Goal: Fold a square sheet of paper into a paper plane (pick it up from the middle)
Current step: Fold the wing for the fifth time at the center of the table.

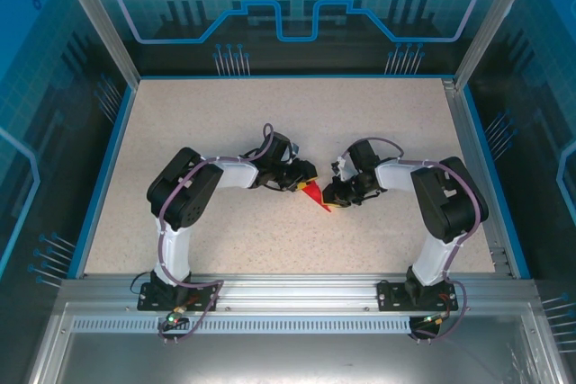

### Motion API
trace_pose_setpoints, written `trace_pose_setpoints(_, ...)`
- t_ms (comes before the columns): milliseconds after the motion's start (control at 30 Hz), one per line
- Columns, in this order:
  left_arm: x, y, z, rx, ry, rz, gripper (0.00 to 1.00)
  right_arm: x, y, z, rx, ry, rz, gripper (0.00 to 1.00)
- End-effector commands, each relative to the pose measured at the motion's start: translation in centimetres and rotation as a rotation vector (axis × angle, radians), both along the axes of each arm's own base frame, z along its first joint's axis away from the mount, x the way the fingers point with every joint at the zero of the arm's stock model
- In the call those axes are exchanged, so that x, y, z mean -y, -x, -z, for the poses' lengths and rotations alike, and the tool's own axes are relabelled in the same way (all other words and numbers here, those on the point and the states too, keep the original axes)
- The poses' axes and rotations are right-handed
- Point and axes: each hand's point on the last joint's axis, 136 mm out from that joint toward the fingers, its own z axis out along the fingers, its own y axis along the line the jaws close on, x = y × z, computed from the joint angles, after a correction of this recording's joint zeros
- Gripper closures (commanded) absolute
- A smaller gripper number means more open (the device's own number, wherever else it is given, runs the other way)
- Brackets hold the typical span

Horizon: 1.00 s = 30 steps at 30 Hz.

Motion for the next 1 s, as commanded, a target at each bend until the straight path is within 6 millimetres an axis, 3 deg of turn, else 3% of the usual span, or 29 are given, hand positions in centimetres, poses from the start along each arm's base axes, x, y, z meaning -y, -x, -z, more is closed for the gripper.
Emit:
trace_pose_setpoints(0,-1.3,0.4,2.3,-0.048,-0.069,-0.004,0.60,1.1,2.6,0.8,-0.087,0.074,-0.009,0.85)
trace_pose_setpoints(333,-1.2,0.5,2.3,-0.050,-0.067,-0.001,0.60,1.8,2.9,1.2,-0.089,0.132,-0.006,0.86)
trace_pose_setpoints(567,-1.2,0.5,2.4,-0.053,-0.065,-0.001,0.60,2.6,3.1,2.4,-0.101,0.184,0.011,0.95)
trace_pose_setpoints(967,-1.2,0.6,2.4,-0.055,-0.068,0.001,0.60,2.2,3.7,1.2,-0.089,0.141,-0.023,0.85)
